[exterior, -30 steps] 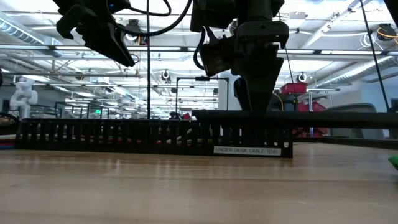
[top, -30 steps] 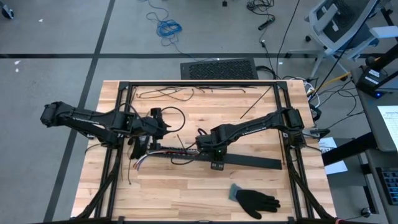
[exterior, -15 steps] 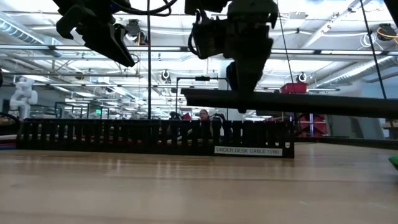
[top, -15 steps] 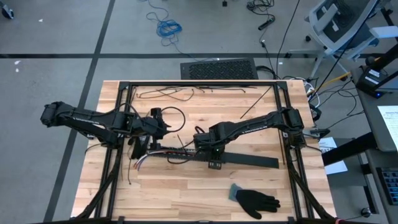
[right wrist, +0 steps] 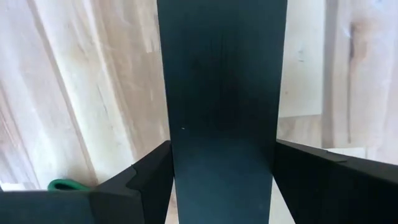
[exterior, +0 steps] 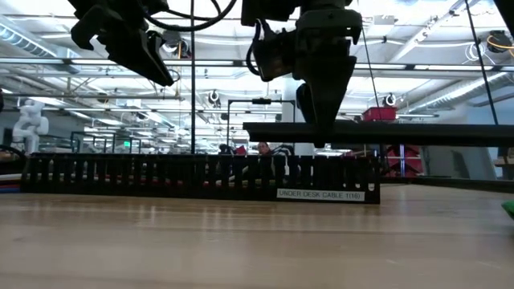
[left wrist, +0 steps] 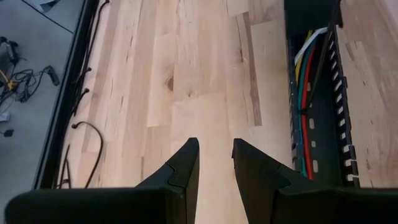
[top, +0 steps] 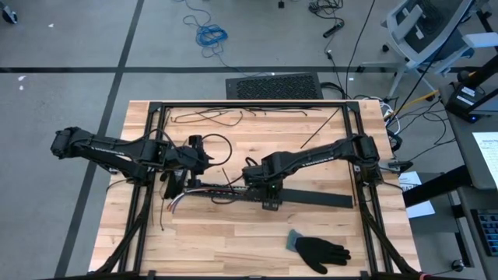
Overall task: Ziptie cables
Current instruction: Close the cable duct with the cable duct cover
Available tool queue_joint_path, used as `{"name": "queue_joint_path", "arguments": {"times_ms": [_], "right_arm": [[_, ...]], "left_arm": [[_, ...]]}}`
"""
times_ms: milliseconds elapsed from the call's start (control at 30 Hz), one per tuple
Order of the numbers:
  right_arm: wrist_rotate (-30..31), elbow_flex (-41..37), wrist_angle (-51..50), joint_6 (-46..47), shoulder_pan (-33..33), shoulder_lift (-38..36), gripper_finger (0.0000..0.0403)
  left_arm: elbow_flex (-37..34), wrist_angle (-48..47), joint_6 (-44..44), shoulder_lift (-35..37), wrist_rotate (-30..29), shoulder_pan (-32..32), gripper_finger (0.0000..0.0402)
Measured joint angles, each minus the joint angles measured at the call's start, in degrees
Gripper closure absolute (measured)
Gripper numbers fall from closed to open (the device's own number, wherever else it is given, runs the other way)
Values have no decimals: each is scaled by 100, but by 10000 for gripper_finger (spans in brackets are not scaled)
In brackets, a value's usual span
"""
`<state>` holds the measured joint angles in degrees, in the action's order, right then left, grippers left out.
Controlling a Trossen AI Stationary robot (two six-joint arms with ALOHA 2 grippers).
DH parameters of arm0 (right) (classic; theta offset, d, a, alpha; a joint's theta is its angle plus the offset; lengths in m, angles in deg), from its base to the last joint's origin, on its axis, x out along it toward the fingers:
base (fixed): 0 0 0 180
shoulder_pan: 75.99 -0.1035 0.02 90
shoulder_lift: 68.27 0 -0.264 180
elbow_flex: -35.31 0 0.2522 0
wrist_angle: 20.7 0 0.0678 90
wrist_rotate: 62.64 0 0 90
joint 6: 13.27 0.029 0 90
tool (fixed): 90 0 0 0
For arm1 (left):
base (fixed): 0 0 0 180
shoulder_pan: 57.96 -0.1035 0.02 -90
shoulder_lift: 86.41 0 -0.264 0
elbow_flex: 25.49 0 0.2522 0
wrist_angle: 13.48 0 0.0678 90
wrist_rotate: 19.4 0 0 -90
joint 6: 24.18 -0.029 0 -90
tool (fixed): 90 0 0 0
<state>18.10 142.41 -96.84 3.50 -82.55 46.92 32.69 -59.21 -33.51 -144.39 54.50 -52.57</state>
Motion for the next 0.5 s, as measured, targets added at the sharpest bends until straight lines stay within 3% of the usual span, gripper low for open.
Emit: {"name": "queue_joint_path", "arguments": {"times_ms": [500], "right_arm": [[67, 2, 161, 59, -61, 324, 186]], "left_arm": [[2, 10, 4, 2, 106, 0, 305]]}}
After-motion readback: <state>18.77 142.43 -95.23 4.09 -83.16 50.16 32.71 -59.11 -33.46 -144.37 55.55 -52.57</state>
